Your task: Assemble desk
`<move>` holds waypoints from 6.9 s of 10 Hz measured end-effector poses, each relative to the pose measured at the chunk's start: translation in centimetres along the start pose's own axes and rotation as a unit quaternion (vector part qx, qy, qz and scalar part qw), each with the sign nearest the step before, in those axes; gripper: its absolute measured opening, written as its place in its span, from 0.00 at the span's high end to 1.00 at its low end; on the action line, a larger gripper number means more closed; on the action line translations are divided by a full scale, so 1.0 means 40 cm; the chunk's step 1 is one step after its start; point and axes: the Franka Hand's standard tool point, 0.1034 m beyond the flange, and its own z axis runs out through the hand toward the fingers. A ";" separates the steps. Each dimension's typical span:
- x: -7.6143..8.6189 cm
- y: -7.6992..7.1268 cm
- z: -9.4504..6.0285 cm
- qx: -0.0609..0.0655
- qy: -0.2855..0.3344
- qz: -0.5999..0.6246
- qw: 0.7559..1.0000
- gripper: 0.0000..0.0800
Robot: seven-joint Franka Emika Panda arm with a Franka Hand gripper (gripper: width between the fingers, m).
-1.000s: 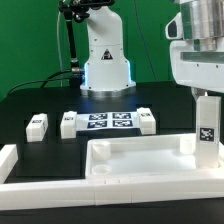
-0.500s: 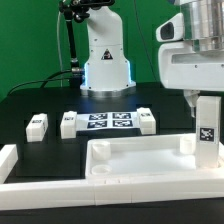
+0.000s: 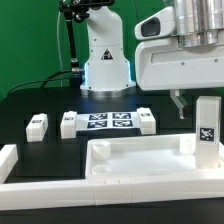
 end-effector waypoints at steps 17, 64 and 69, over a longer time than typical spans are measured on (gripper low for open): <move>0.009 0.001 0.002 0.021 -0.025 0.638 0.769 0.64; -0.273 0.304 0.066 -0.022 -0.007 -0.320 0.947 0.19; -0.275 0.347 0.063 -0.062 -0.174 -0.280 0.942 0.19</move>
Offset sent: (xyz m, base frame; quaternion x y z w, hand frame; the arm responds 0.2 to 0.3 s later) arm 0.0000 0.0000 0.0000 0.0000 0.0000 0.1938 0.9810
